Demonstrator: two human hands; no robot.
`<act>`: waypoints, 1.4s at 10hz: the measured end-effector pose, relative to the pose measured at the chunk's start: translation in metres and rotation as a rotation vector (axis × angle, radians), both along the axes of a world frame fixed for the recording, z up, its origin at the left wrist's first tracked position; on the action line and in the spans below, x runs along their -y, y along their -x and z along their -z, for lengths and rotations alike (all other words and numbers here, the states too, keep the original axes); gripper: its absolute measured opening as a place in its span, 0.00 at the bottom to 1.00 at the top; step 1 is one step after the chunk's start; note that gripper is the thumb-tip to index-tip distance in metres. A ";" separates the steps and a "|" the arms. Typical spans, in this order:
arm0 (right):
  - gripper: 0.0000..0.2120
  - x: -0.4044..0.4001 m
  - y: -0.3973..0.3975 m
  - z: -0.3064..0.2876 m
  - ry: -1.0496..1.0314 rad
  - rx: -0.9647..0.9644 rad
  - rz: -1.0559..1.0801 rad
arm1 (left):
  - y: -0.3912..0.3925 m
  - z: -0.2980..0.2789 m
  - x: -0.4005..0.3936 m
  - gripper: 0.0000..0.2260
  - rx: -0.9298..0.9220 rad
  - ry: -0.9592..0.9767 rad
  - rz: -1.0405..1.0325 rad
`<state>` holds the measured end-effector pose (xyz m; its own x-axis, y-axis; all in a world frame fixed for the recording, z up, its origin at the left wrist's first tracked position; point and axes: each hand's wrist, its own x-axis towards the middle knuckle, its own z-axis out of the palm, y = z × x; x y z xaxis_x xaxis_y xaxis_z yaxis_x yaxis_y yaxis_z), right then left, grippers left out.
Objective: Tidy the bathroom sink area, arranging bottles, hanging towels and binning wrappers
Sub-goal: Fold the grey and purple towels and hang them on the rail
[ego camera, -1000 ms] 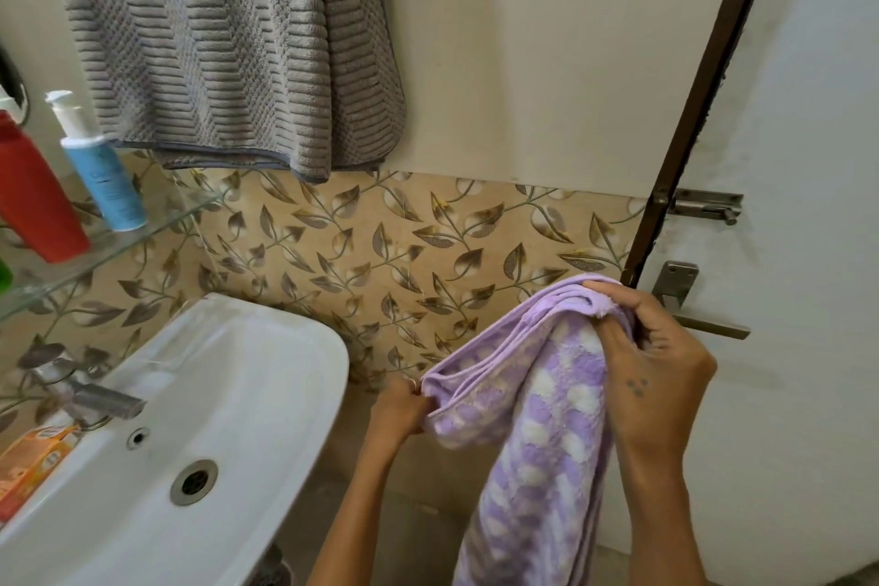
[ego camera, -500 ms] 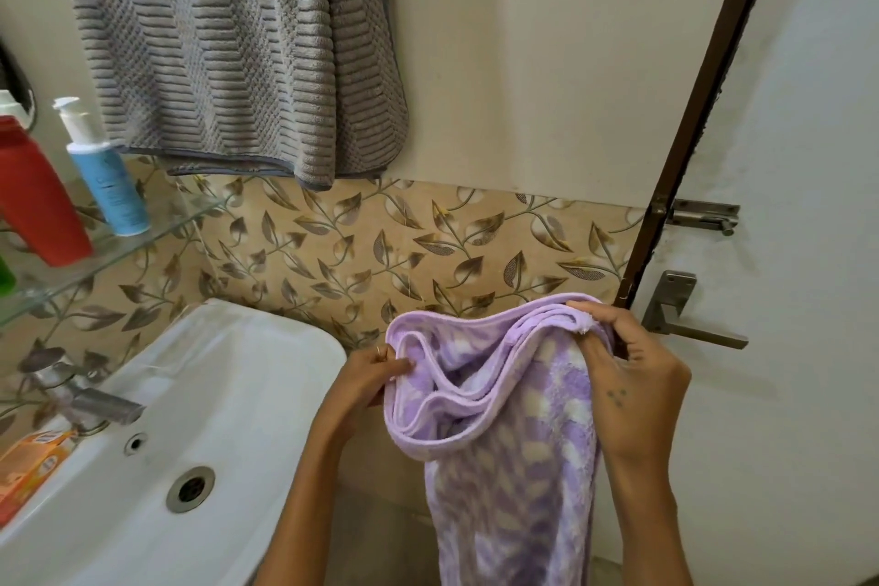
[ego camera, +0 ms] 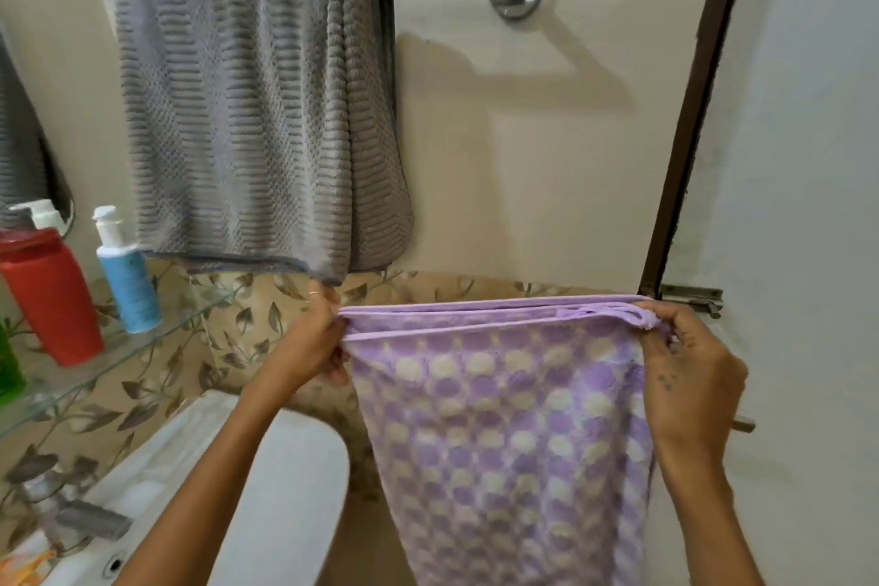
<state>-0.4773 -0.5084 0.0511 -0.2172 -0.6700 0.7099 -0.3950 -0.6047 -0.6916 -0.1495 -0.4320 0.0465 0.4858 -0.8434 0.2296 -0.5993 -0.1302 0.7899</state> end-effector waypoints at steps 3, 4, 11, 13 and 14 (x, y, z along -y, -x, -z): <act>0.09 0.020 -0.040 -0.076 0.382 0.149 -0.007 | 0.041 -0.105 -0.023 0.05 -0.460 0.810 0.061; 0.08 0.021 -0.055 -0.092 0.541 0.068 0.035 | 0.064 -0.128 -0.039 0.11 -0.298 1.054 -0.109; 0.15 0.038 -0.083 -0.133 0.832 -0.400 0.239 | 0.045 -0.090 0.004 0.12 -0.210 0.798 -0.395; 0.16 0.037 -0.074 -0.171 0.850 -0.354 0.262 | 0.071 -0.128 0.004 0.19 -0.042 0.941 -0.176; 0.19 0.031 -0.071 -0.191 0.900 -0.345 0.293 | 0.084 -0.145 0.005 0.23 0.164 1.007 -0.159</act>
<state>-0.4060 -0.5392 0.2424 0.0258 0.1933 0.9808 -0.7045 -0.6925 0.1551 -0.2330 -0.4369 0.1916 0.4739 -0.1524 0.8673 -0.7434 0.4587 0.4868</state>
